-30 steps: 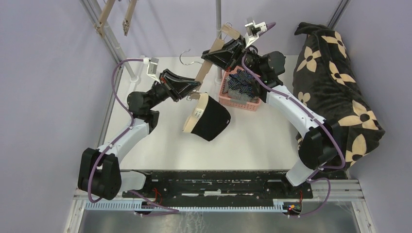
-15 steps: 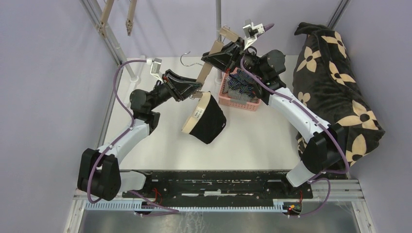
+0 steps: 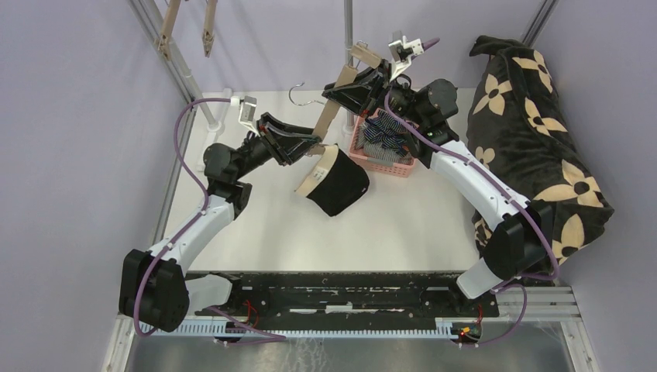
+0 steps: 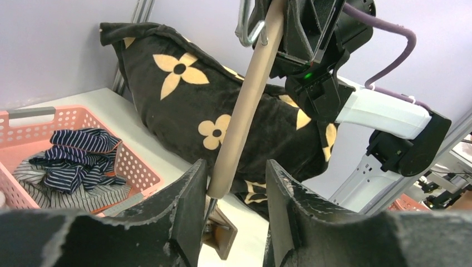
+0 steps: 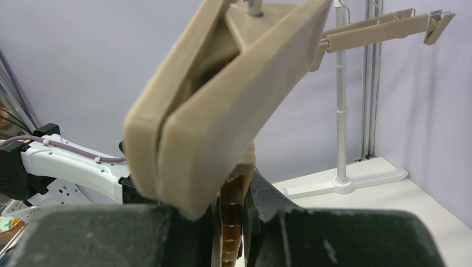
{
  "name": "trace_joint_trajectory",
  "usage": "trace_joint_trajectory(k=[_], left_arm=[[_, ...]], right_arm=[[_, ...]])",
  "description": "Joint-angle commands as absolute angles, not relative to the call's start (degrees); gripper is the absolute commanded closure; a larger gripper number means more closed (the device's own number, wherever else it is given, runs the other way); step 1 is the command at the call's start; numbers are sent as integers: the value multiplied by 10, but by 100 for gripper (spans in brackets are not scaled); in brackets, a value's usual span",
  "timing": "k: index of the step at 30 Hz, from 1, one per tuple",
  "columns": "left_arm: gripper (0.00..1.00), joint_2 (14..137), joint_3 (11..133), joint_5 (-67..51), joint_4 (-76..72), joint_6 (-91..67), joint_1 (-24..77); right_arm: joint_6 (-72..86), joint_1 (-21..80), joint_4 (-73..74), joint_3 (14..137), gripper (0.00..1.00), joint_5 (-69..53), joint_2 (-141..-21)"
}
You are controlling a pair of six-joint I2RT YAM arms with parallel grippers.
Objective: Remove the underwear clipped to the hanger
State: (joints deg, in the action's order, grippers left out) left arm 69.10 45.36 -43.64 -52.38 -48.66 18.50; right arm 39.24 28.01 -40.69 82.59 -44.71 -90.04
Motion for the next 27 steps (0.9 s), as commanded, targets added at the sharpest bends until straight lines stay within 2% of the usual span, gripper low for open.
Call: trace_joint_trajectory(k=[1,3,5,8,11,19,21,22,23,25,26,27], left_arm=[[48,683,440,-454,-518,-440,189],[42,680,439,-455,-502,-421,189],[25,679,439,-461,-486,-403,189],[9,674,434,-460,-469,-376,188],[0,671,430,-438,-456,-356,188],[0,680,437,-419,-471,-333,189],[8,692,441,-426,-487,-342,189],[17,699,442,-436,-502,-350,188],[30,707,446,-443,-512,-363,189],[72,720,451,-447,-521,-378,189],[88,721,451,-442,-524,-382,189],[96,719,449,-434,-525,-380,189]], right_arm=[[356,272,-413,830,99,-419,-872],[355,272,-410,829,99,-418,-870],[355,272,-409,830,99,-417,-868],[355,273,-405,833,99,-416,-866],[358,272,-404,834,99,-417,-865],[364,272,-403,829,99,-417,-864],[367,272,-403,828,99,-417,-864],[368,272,-404,828,99,-416,-864],[369,272,-405,828,99,-416,-864],[371,272,-404,827,99,-415,-865],[371,272,-403,827,99,-414,-865],[370,272,-401,827,99,-414,-865]])
